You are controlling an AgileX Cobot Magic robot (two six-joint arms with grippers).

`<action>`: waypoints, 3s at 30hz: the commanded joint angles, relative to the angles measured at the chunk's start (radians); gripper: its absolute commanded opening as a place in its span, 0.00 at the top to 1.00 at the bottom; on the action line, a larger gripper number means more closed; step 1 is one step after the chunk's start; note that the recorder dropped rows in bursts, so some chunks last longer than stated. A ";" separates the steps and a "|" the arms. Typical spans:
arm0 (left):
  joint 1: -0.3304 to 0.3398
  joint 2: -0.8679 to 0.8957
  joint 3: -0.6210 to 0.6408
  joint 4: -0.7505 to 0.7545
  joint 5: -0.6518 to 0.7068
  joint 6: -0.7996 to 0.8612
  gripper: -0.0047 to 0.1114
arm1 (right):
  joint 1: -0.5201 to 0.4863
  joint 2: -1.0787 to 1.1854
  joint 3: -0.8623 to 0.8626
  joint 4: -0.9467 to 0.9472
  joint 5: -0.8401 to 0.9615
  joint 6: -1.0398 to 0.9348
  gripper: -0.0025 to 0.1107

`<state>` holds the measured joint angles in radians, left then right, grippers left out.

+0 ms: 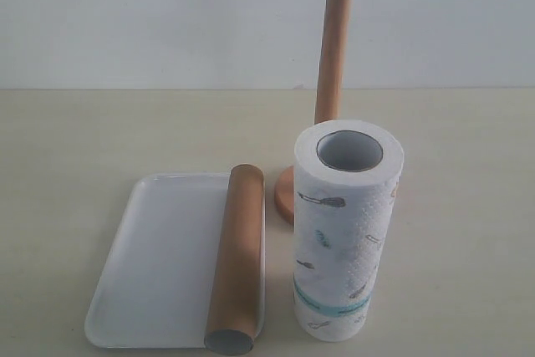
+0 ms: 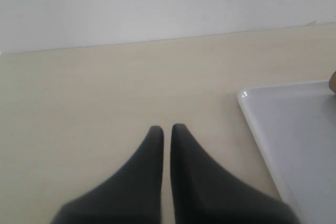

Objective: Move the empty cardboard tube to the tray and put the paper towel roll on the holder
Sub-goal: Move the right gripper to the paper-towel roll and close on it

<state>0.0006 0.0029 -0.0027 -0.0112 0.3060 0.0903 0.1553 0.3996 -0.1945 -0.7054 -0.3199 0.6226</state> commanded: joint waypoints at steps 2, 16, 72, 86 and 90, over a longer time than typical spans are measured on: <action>0.002 -0.003 0.003 -0.004 0.001 -0.008 0.92 | 0.120 0.320 -0.015 -0.438 -0.220 0.289 0.98; 0.002 -0.003 0.003 -0.004 0.001 -0.008 0.92 | 0.165 0.485 -0.015 -0.537 -0.213 0.570 0.98; 0.002 -0.003 0.003 -0.004 0.001 -0.008 0.92 | 0.165 0.708 0.096 -0.086 -0.531 -0.143 0.06; 0.002 -0.003 0.003 -0.004 0.001 -0.008 0.92 | 0.165 1.097 0.004 -0.032 -0.866 -0.328 0.06; 0.002 -0.003 0.003 -0.004 0.001 -0.008 0.92 | 0.165 1.171 -0.045 -0.034 -0.873 -0.328 0.06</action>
<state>0.0006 0.0029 -0.0027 -0.0112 0.3060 0.0903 0.3190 1.5305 -0.2120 -0.7426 -1.1656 0.3030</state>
